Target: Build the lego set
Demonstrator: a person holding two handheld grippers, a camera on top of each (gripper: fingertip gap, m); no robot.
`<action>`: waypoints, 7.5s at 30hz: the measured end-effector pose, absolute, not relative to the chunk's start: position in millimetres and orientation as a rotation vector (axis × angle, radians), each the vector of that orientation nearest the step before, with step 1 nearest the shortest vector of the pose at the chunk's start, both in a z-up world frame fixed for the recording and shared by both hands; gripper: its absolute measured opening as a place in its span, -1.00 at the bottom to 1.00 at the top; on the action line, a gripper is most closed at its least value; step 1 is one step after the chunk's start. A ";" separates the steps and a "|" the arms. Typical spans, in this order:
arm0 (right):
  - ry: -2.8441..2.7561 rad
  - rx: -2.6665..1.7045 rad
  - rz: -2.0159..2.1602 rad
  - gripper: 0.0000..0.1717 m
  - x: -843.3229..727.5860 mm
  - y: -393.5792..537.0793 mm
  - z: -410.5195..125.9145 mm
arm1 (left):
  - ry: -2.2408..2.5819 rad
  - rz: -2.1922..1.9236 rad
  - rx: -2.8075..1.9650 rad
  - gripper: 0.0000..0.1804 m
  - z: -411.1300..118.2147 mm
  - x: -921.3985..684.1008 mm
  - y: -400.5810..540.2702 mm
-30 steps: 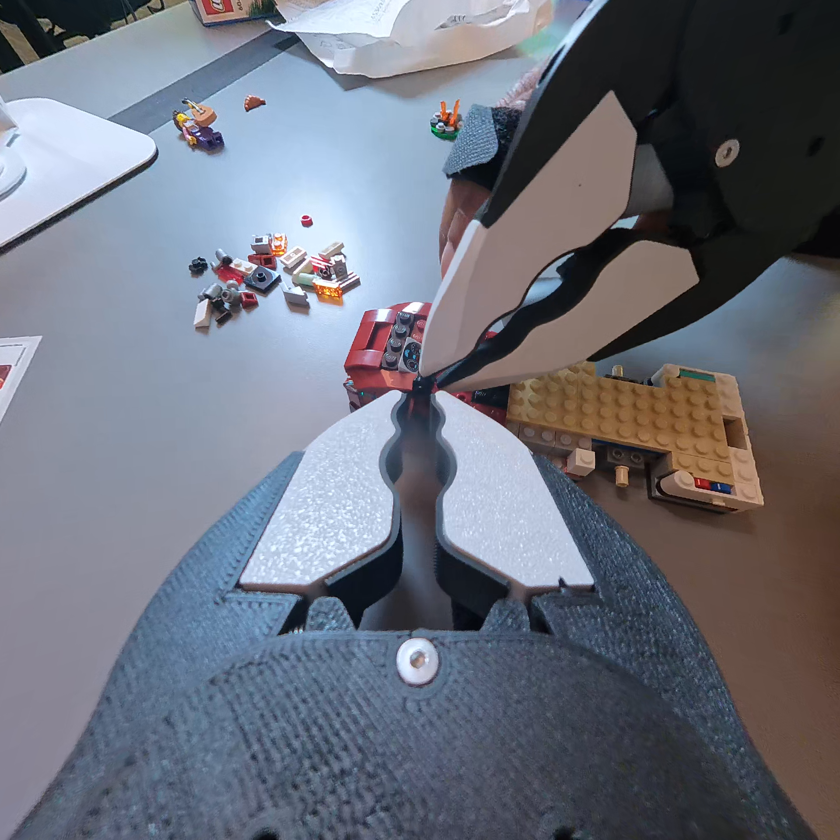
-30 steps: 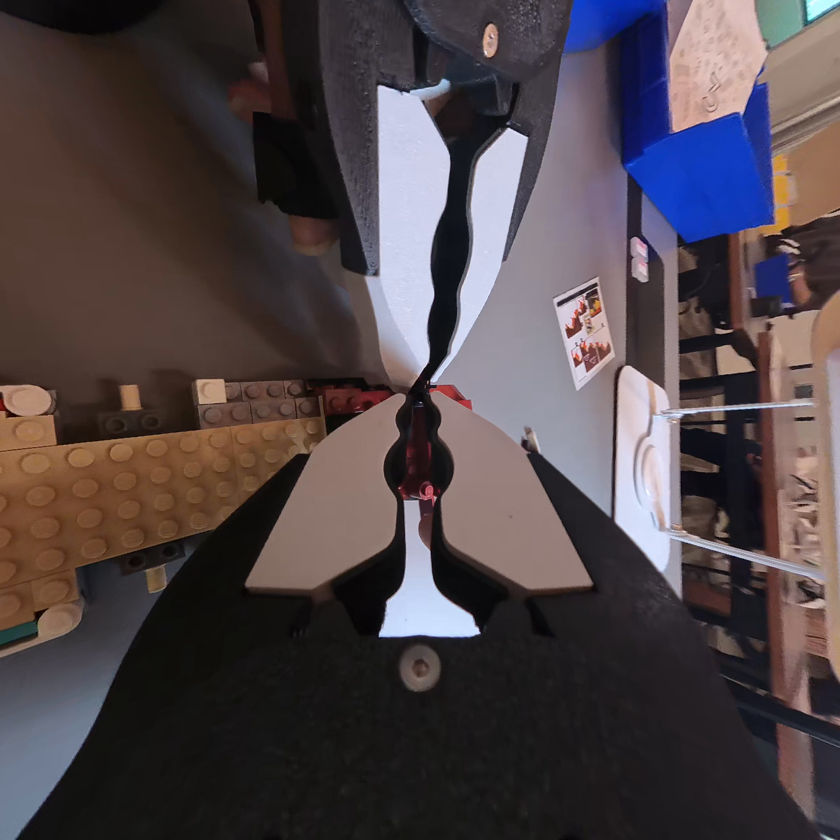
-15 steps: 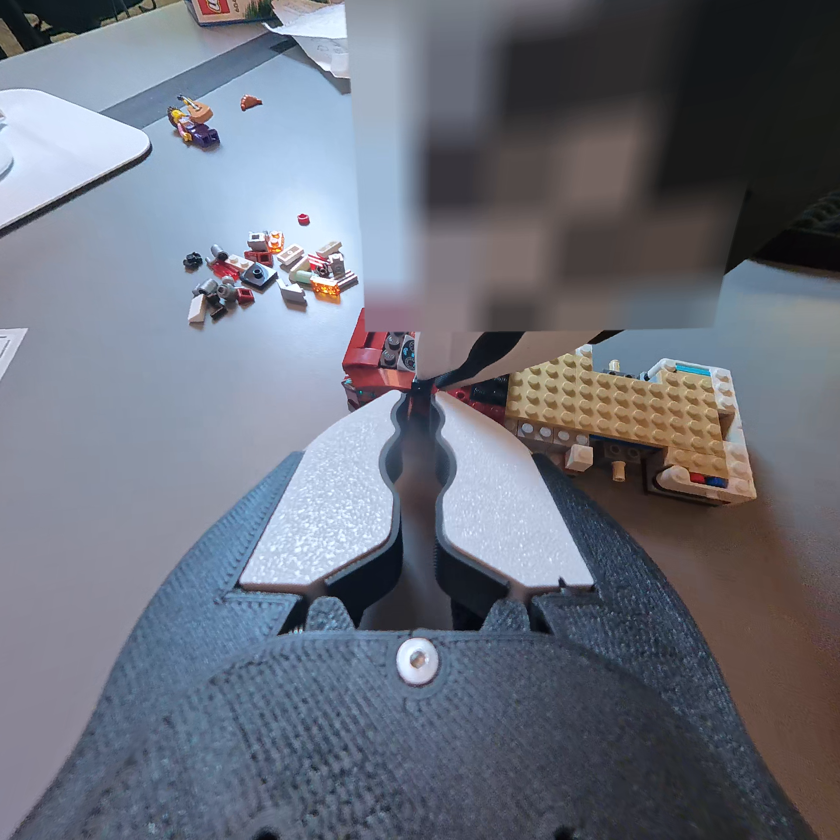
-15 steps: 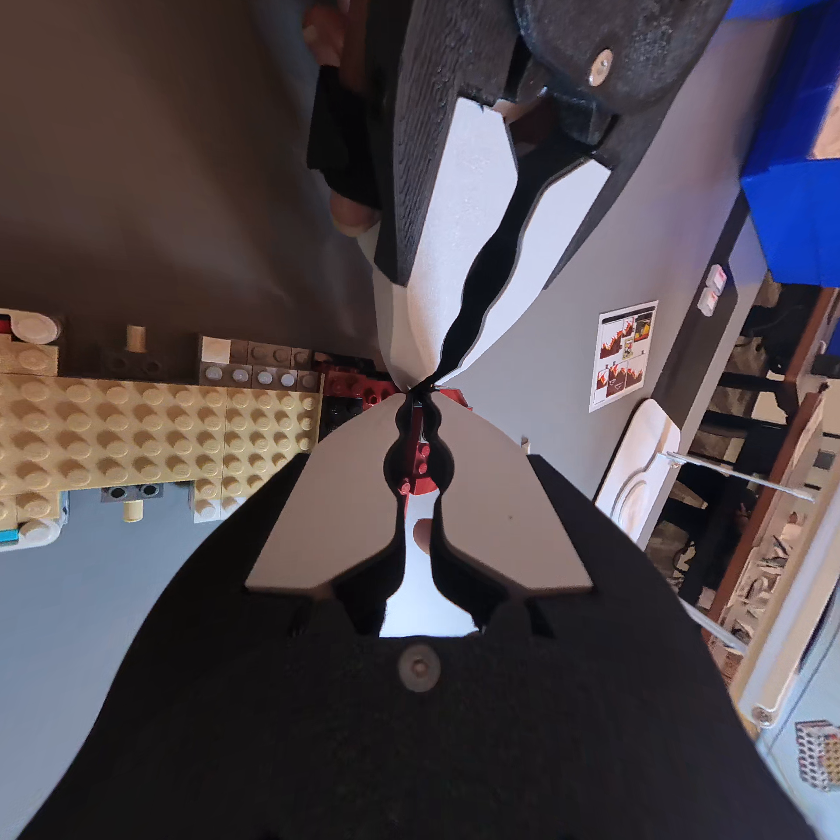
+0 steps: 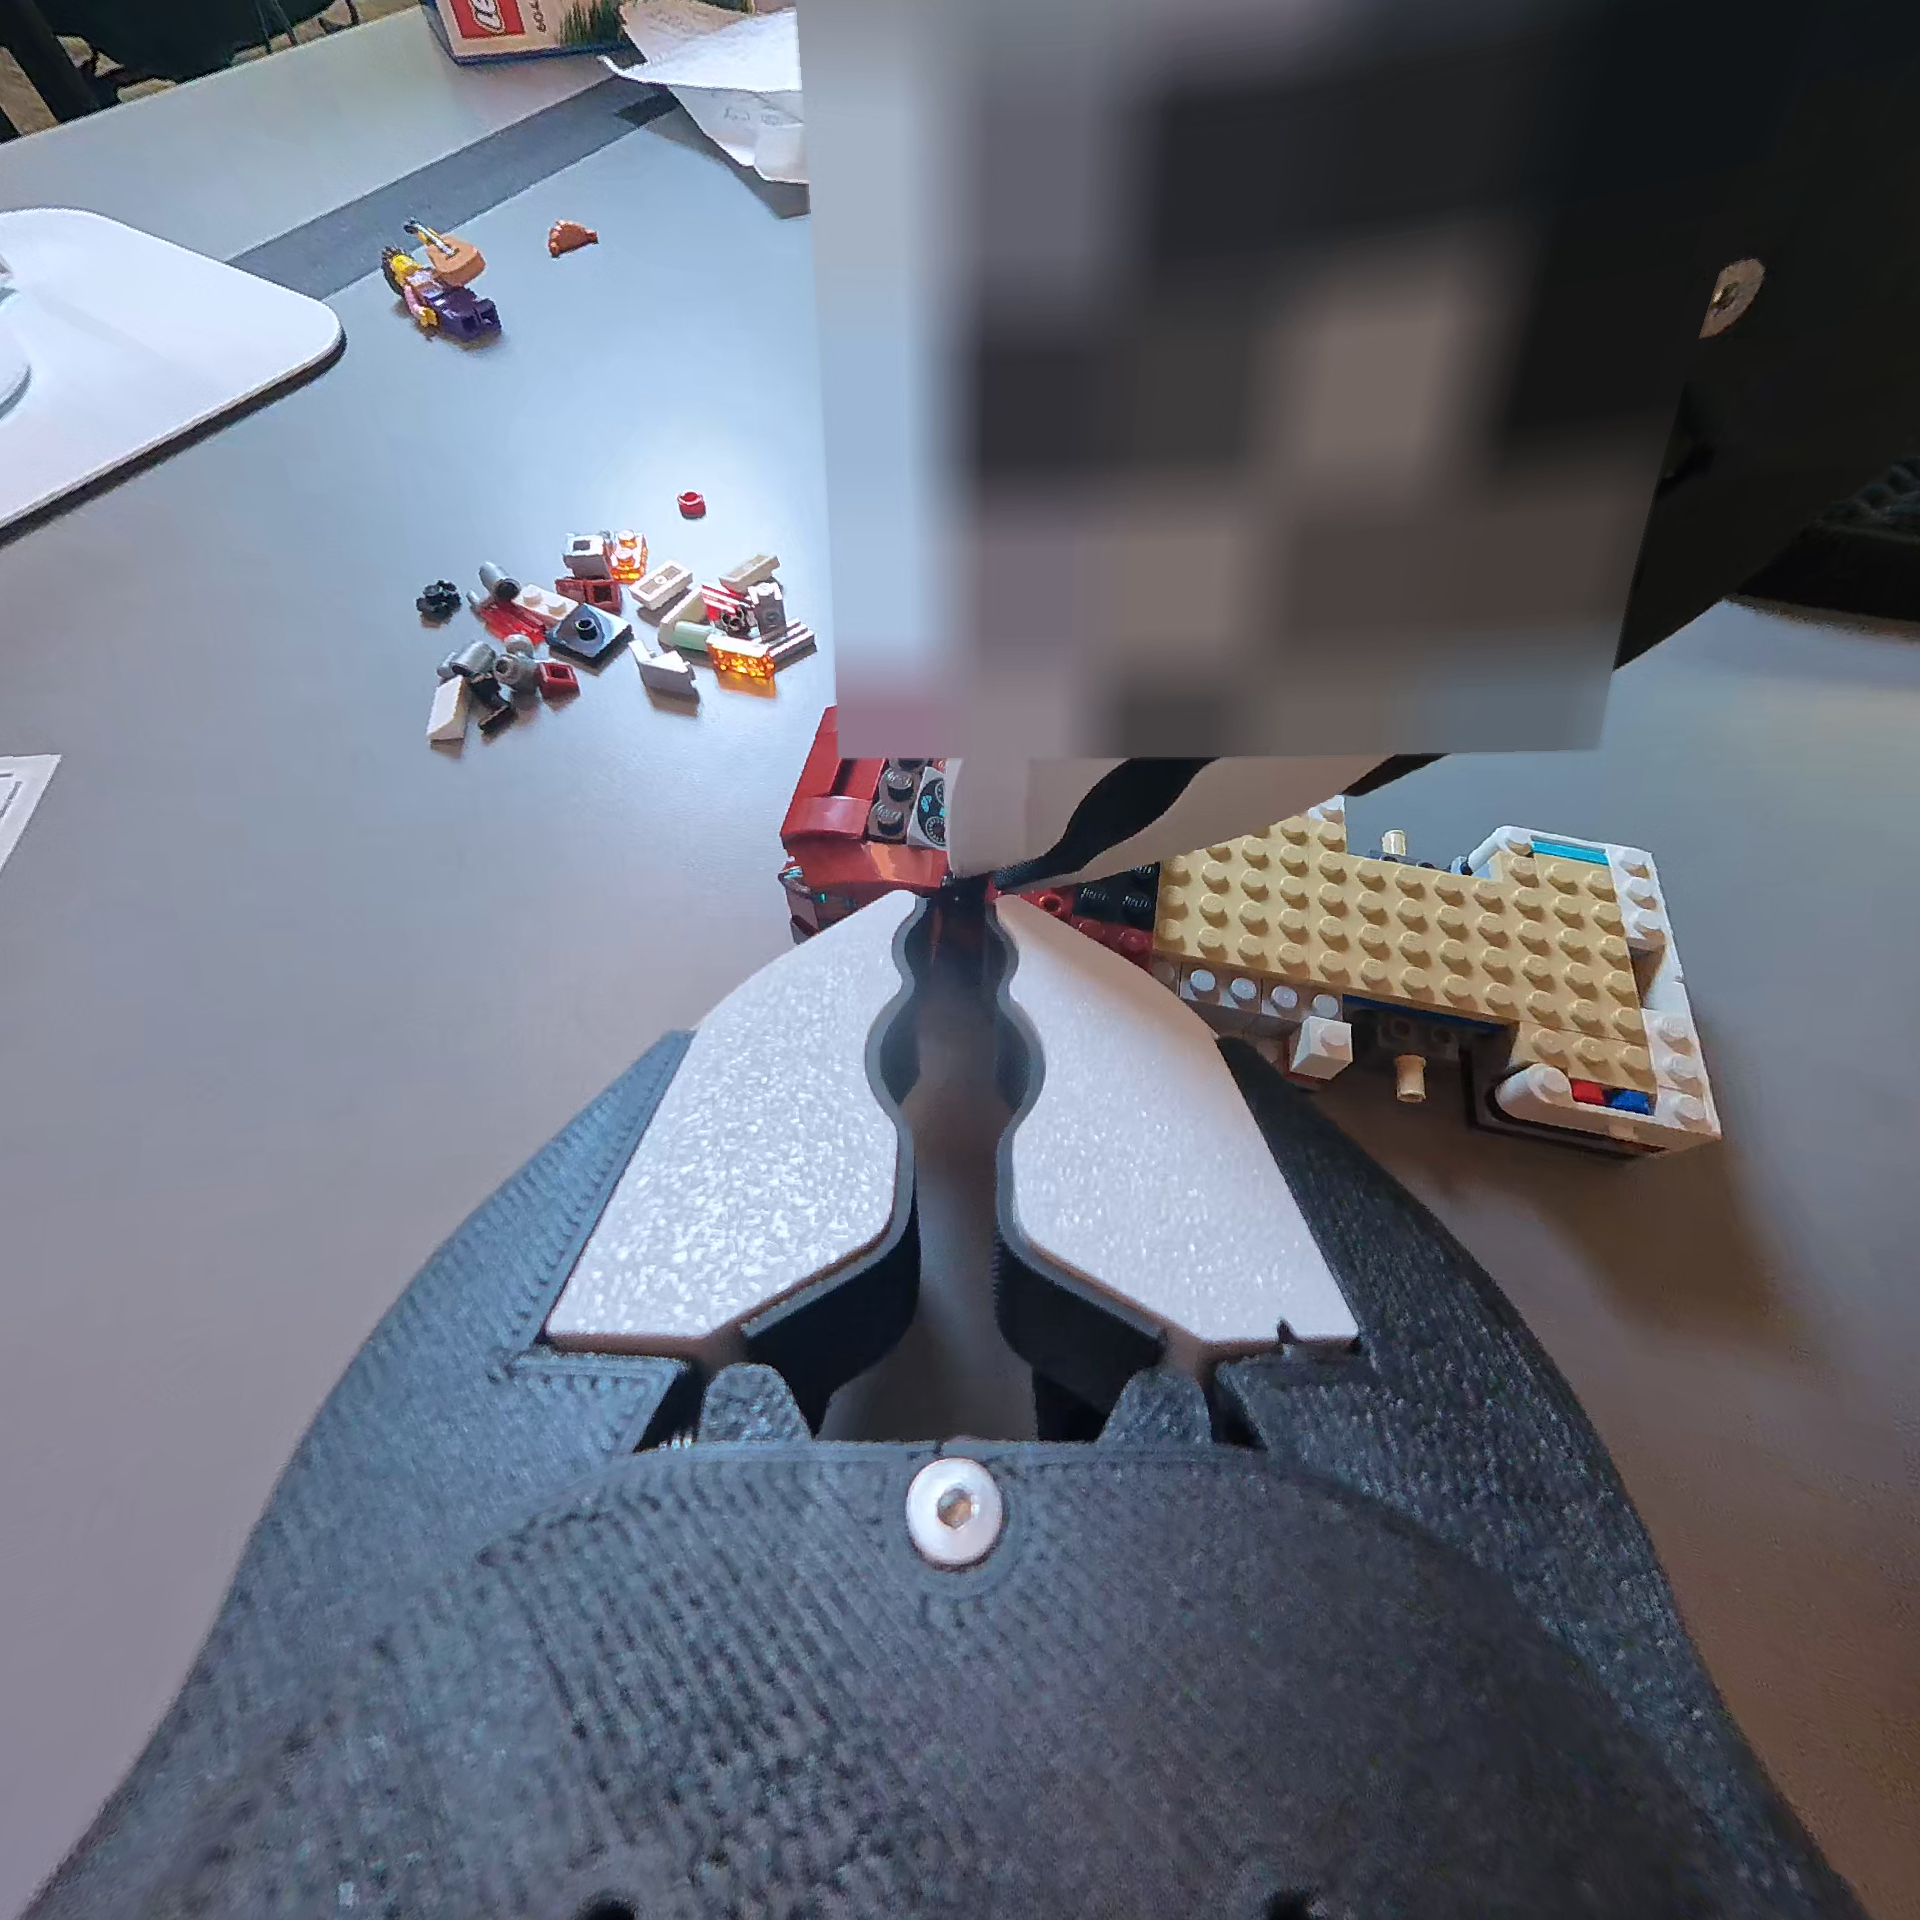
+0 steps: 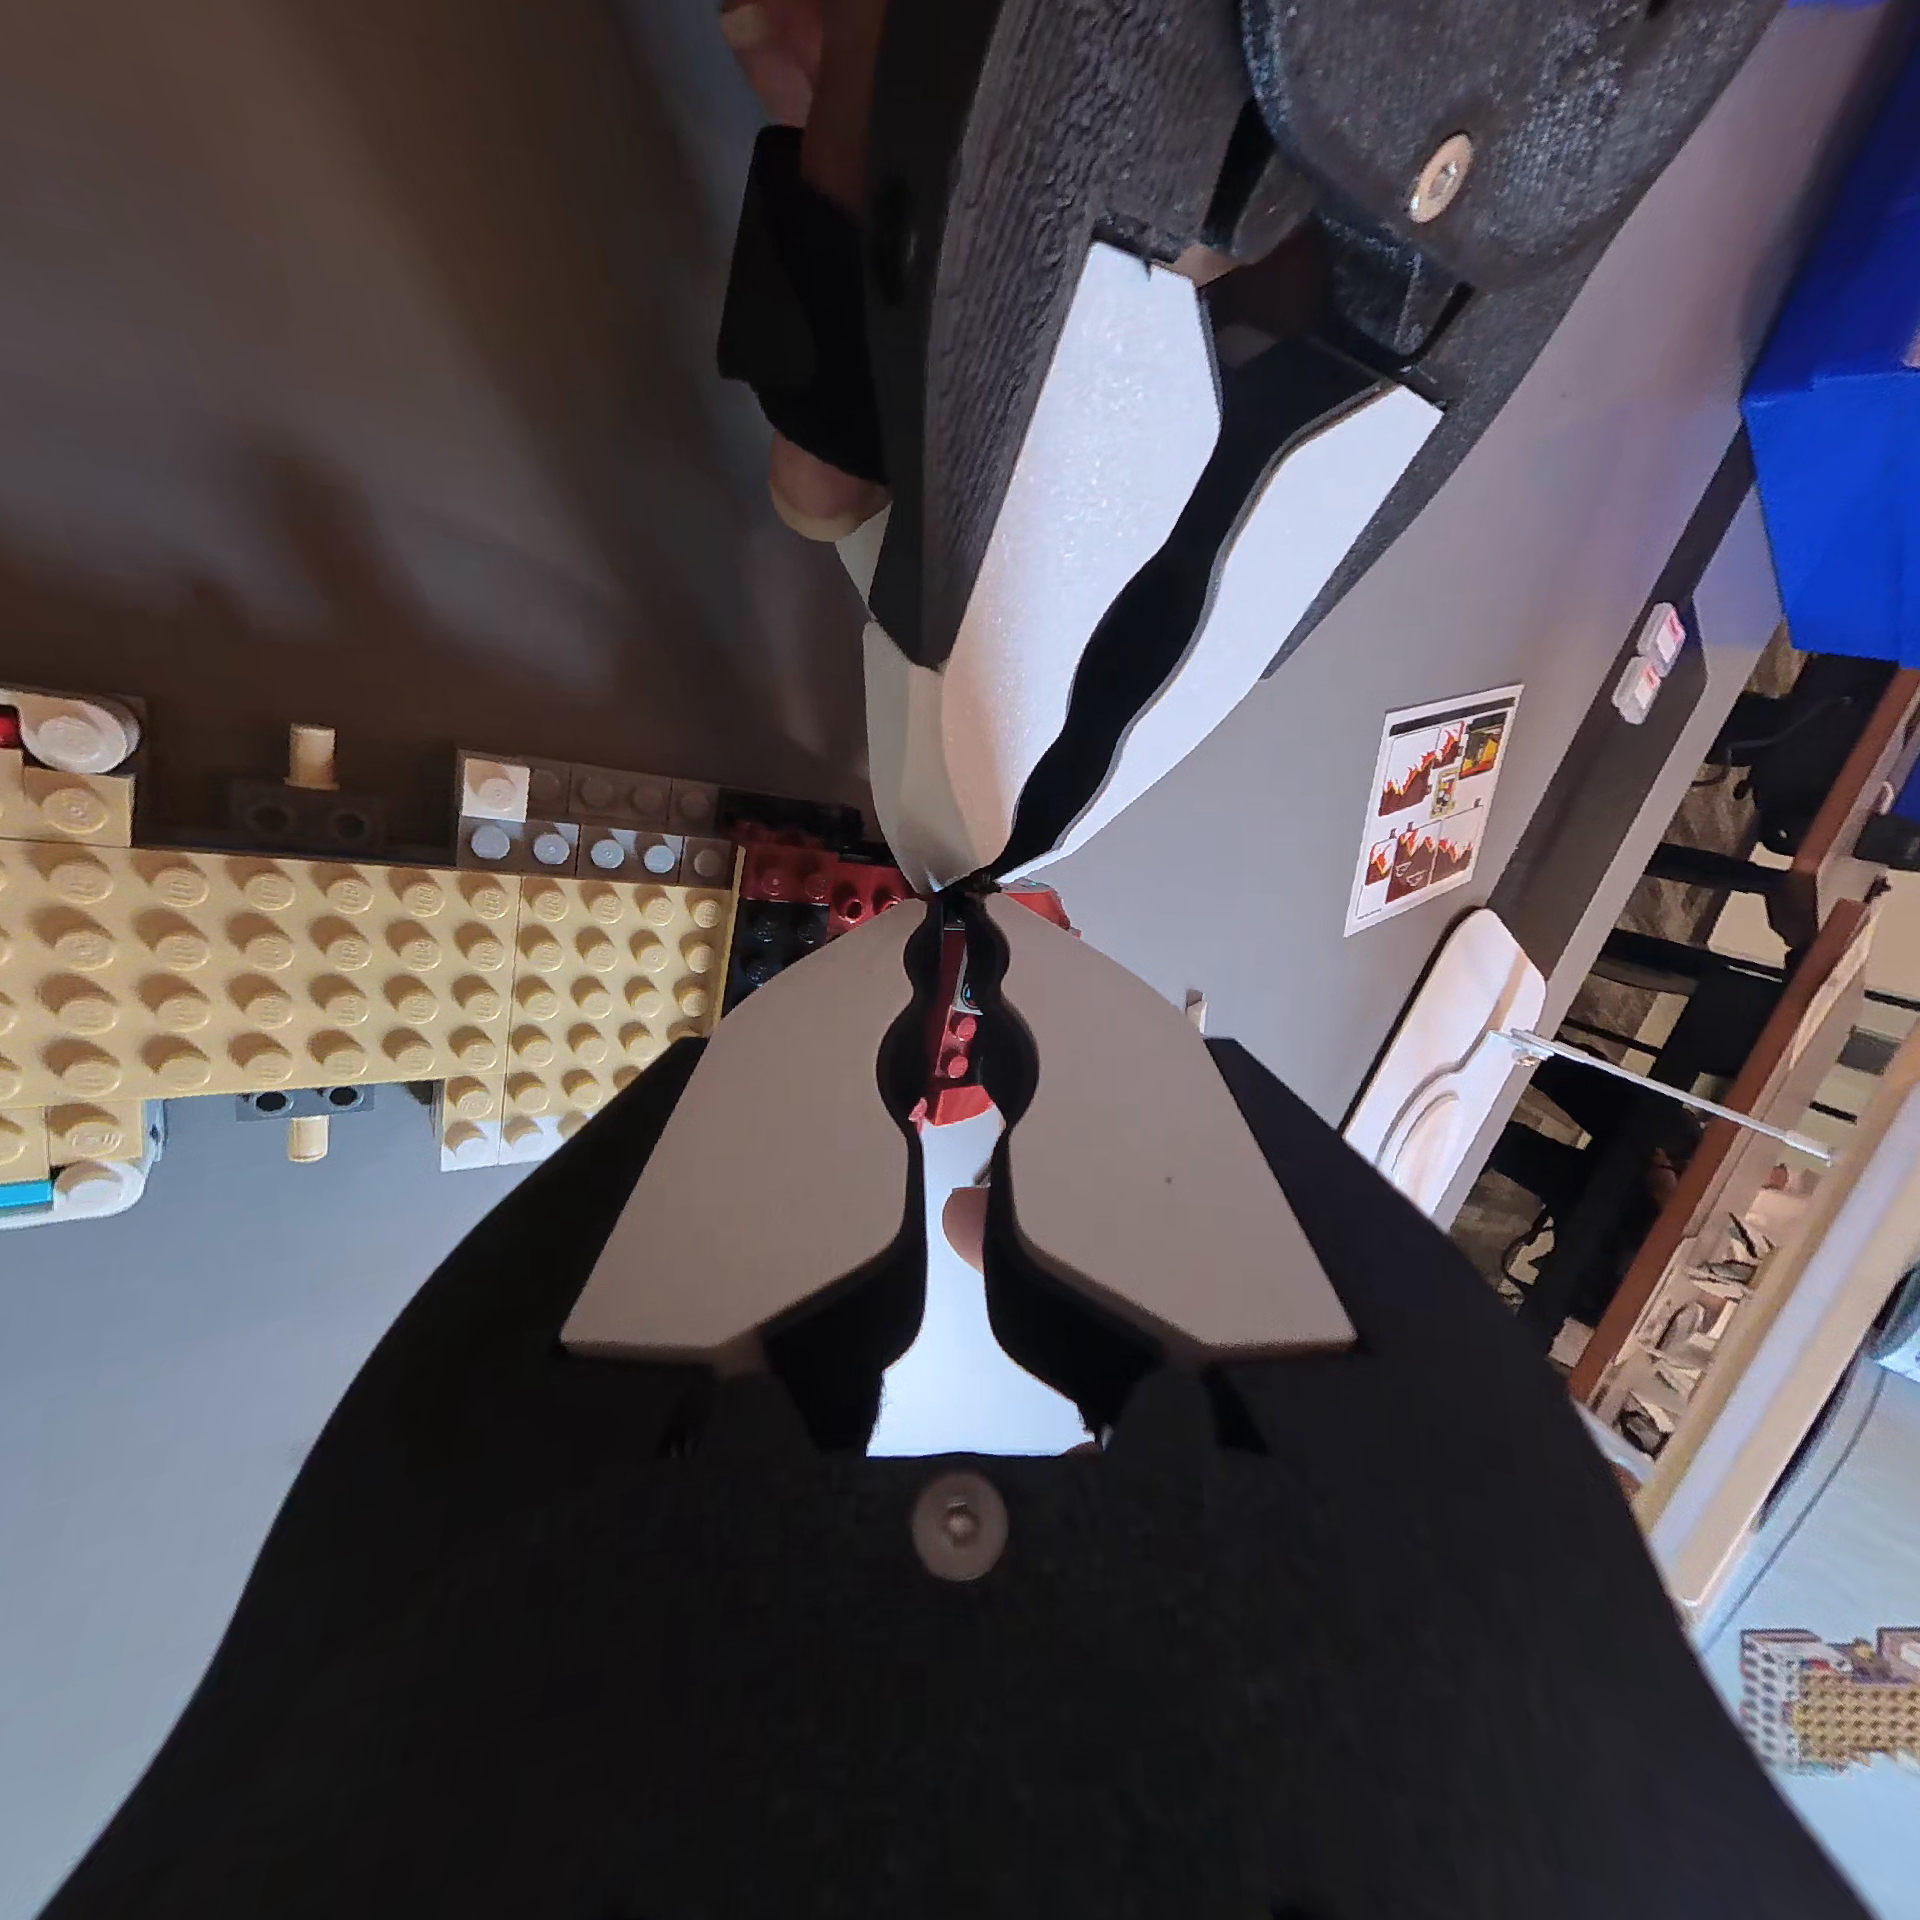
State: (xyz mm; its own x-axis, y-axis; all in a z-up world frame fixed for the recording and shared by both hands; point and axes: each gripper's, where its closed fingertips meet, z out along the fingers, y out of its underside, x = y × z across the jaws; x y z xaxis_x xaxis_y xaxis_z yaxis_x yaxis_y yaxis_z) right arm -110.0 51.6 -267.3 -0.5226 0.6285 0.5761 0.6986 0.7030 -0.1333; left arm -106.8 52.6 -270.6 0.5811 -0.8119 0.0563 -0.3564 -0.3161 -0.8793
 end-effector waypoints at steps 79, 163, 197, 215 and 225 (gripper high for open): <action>-1.600 -1.918 0.450 -0.78 46.3 37.4 -294.4 | 1.145 -0.656 -1.756 -0.85 -243.2 -78.4 68.4; -1.189 -1.548 1.691 -0.88 -10.1 -6.7 -205.8 | 1.431 -0.345 -0.956 -0.94 -210.4 -0.1 -6.9; -1.205 -1.421 1.315 -0.90 -13.0 9.0 -207.3 | 1.070 -1.158 -1.454 -0.89 -206.7 -3.8 6.3; -1.268 -1.318 1.158 -0.90 -12.6 6.5 -207.6 | 1.090 -1.161 -1.452 -0.90 -208.0 -4.7 5.3; -1.269 -1.320 1.162 -0.90 -12.9 6.0 -207.6 | 1.104 -1.161 -1.458 -0.91 -209.7 -4.8 4.2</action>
State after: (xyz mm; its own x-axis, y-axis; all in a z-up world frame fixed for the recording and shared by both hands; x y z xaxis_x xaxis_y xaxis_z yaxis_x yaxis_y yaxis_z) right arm -12.9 6.0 -207.6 0.0164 0.9995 -0.0255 0.1135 -0.0272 -0.9932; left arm -4.8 4.2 -209.7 0.1461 -0.9792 0.1411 -0.0919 -0.1554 -0.9836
